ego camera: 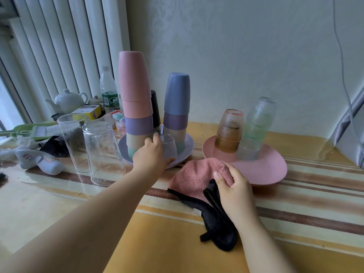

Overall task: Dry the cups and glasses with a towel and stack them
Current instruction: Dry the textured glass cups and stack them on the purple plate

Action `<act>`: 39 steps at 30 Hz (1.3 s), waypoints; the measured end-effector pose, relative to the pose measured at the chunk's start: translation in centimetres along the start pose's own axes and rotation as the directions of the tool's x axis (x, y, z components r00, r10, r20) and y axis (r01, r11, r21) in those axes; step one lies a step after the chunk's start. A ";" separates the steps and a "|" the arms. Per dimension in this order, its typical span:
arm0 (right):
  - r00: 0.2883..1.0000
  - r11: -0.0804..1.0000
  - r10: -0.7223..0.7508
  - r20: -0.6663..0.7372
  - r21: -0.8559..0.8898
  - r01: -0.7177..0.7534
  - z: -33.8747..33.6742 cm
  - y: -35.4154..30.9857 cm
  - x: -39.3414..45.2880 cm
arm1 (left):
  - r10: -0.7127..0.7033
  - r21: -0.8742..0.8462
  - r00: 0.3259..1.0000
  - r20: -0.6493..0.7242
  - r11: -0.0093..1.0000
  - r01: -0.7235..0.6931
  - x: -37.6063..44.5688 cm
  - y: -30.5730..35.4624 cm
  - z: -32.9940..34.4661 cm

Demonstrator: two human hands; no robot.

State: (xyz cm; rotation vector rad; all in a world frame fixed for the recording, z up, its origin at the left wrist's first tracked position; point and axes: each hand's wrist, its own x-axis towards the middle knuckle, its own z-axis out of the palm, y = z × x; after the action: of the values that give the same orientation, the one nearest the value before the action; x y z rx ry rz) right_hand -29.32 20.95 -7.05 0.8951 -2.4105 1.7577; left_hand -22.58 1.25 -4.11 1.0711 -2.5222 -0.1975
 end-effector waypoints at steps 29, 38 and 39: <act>0.984 0.984 0.129 0.125 0.110 -0.143 -6.7 3.4 2.7 | 0.194 -0.819 0.957 0.217 0.569 0.070 6.1 15.2 4.6; 0.983 0.982 0.133 0.127 0.115 -0.148 -6.6 3.4 2.7 | 0.228 -0.738 0.973 0.036 0.663 -0.128 5.9 15.1 3.9; 0.983 0.982 0.133 0.128 0.119 -0.148 -6.6 3.4 2.7 | 0.233 -0.739 0.972 0.031 0.660 -0.135 6.0 15.1 3.8</act>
State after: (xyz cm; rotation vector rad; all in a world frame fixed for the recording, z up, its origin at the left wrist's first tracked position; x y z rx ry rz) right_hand -35.10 26.31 -6.65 0.8864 -2.5171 1.9828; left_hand -37.90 7.42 -1.59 0.4651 -2.2520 -1.1448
